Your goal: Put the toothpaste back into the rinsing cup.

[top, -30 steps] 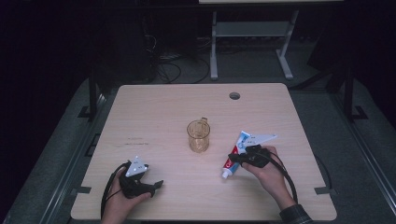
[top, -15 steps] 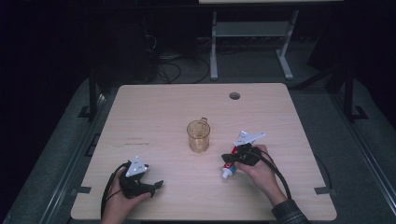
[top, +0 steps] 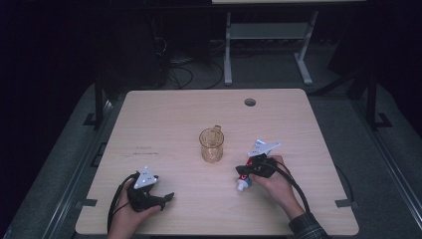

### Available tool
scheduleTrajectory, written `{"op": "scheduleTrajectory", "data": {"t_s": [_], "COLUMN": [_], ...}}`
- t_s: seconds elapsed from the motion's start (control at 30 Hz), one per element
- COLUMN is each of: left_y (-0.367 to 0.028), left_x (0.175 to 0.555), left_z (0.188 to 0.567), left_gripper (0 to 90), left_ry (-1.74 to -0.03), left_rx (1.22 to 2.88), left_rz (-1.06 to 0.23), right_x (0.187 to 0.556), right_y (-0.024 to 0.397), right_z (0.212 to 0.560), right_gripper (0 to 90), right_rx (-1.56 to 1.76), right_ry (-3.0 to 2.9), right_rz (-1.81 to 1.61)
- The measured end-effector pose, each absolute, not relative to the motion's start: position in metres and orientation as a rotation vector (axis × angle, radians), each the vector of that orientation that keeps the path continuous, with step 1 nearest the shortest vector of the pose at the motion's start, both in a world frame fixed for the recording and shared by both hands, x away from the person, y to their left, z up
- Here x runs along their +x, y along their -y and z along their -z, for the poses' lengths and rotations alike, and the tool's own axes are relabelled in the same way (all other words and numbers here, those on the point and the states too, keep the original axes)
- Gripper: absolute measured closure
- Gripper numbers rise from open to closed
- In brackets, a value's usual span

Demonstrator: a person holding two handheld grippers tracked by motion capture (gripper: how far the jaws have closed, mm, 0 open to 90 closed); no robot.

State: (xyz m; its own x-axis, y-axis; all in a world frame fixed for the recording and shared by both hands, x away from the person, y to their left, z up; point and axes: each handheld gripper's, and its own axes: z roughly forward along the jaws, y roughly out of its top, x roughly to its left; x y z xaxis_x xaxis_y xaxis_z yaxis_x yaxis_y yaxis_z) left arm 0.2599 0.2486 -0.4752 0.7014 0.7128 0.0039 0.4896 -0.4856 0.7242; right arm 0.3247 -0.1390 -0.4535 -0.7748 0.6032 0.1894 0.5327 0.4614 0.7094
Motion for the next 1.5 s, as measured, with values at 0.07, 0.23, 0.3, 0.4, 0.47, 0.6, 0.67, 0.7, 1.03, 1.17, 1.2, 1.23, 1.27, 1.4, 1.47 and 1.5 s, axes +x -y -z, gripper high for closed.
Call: {"op": "scheduleTrajectory", "data": {"t_s": [0.07, 0.23, 0.3, 0.4, 0.47, 0.6, 0.67, 0.7, 1.03, 1.17, 1.2, 1.23, 1.27, 1.4, 1.47, 1.5], "left_y": [-0.248, -0.248, -0.248, -0.248, -0.248, -0.248, -0.248, -0.248, -0.248, -0.248, -0.248, -0.248, -0.248, -0.248, -0.248, -0.248], "left_x": [0.26, 0.26, 0.259, 0.259, 0.259, 0.259, 0.259, 0.259, 0.258, 0.258, 0.258, 0.258, 0.258, 0.258, 0.258, 0.258], "left_z": [0.475, 0.475, 0.475, 0.475, 0.475, 0.475, 0.475, 0.475, 0.475, 0.475, 0.475, 0.475, 0.476, 0.476, 0.476, 0.476], "left_gripper": [13.3, 13.3, 13.4, 13.4, 13.4, 13.4, 13.4, 13.4, 13.5, 13.5, 13.5, 13.5, 13.5, 13.5, 13.5, 13.5], "left_ry": [-0.912, -0.911, -0.911, -0.91, -0.91, -0.91, -0.908, -0.908, -0.907, -0.907, -0.906, -0.906, -0.906, -0.906, -0.906, -0.907], "left_rx": [2.182, 2.181, 2.182, 2.182, 2.182, 2.183, 2.183, 2.185, 2.183, 2.183, 2.182, 2.181, 2.18, 2.181, 2.18, 2.18], "left_rz": [-0.397, -0.397, -0.397, -0.397, -0.397, -0.396, -0.398, -0.398, -0.398, -0.398, -0.398, -0.399, -0.399, -0.399, -0.399, -0.399], "right_x": [0.324, 0.321, 0.319, 0.316, 0.314, 0.31, 0.307, 0.306, 0.3, 0.297, 0.296, 0.294, 0.294, 0.29, 0.289, 0.288], "right_y": [0.14, 0.143, 0.145, 0.149, 0.151, 0.159, 0.163, 0.164, 0.179, 0.186, 0.188, 0.19, 0.193, 0.203, 0.208, 0.21], "right_z": [0.454, 0.454, 0.454, 0.454, 0.454, 0.454, 0.454, 0.454, 0.454, 0.455, 0.455, 0.455, 0.456, 0.457, 0.457, 0.458], "right_gripper": [90.0, 90.0, 90.0, 90.0, 90.0, 90.0, 90.0, 90.0, 90.0, 90.0, 90.0, 90.0, 90.0, 90.0, 90.0, 90.0], "right_rx": [1.017, 1.014, 1.019, 1.027, 1.032, 1.045, 1.049, 1.052, 1.087, 1.105, 1.108, 1.12, 1.113, 1.143, 1.157, 1.16], "right_ry": [-2.61, -2.623, -2.621, -2.625, -2.622, -2.615, -2.61, -2.609, -2.584, -2.577, -2.576, -2.572, -2.571, -2.557, -2.548, -2.543], "right_rz": [-1.217, -1.208, -1.21, -1.205, -1.202, -1.195, -1.186, -1.186, -1.176, -1.164, -1.161, -1.155, -1.151, -1.142, -1.137, -1.132]}}
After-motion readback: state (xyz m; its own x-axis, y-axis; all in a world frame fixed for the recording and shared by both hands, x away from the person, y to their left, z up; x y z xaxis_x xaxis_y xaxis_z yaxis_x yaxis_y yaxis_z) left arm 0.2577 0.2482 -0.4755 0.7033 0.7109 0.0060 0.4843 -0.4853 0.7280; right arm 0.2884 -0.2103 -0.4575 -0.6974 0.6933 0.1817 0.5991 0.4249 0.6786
